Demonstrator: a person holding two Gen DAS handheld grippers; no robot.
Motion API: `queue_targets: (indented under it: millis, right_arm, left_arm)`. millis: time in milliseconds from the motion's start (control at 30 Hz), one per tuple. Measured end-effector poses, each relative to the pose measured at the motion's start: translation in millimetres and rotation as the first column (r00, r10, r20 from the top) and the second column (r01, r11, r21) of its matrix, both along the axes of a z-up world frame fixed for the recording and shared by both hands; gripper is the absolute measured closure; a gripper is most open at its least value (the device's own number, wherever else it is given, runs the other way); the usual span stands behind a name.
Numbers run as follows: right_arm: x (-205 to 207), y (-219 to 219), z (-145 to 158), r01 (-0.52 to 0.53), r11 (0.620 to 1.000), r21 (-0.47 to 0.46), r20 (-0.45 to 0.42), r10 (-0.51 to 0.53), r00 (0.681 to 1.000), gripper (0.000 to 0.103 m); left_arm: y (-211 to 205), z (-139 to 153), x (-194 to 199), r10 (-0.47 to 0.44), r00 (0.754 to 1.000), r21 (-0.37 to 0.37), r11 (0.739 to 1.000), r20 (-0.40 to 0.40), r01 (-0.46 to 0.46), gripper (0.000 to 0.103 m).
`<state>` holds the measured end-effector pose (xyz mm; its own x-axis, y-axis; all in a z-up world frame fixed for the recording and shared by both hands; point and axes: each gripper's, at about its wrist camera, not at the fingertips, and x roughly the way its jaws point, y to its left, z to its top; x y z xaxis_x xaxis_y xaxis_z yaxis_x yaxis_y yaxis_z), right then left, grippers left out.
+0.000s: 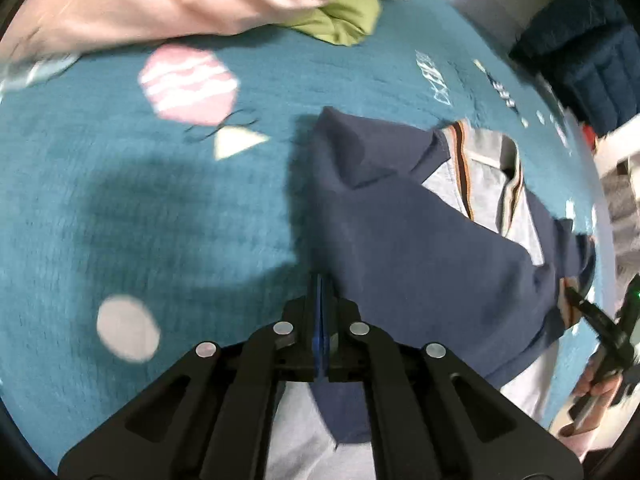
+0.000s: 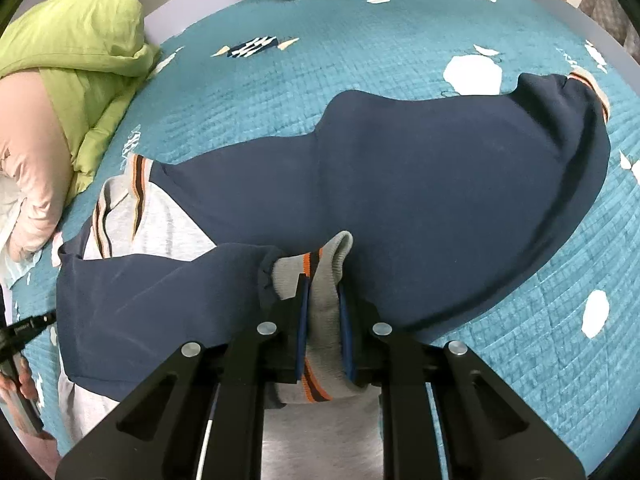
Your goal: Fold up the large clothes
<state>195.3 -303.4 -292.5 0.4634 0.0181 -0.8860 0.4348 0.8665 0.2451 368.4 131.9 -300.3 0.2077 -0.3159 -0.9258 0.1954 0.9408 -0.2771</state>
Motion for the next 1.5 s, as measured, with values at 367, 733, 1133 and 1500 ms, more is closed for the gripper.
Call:
queue_targets:
  millis: [367, 733, 1133, 1500]
  right_arm:
    - [-2.0, -4.0, -2.2, 0.0, 1.0, 0.015, -0.01, 0.0, 1.0, 0.088]
    - [-1.7, -8.0, -3.7, -0.007, 0.999, 0.034, -0.012, 0.007, 1.0, 0.088]
    - [-1.8, -8.2, -7.4, 0.011, 0.999, 0.032, -0.002, -0.011, 1.0, 0.09]
    - [0.1, 1.6, 10.9, -0.057, 0.987, 0.153, 0.117, 0.04, 0.992, 0.094]
  left_arm:
    - [-6.8, 9.4, 36.7, 0.098, 0.995, 0.009, 0.995, -0.021, -0.098, 0.029]
    - [-19.1, 27.4, 34.4, 0.086, 0.996, -0.026, 0.996, 0.002, -0.086, 0.023]
    - [-37.4, -6.6, 32.5, 0.053, 0.998, 0.044, 0.998, -0.023, -0.052, 0.092]
    - [4.0, 2.6, 39.0, 0.005, 0.998, -0.105, 0.994, -0.069, -0.012, 0.097]
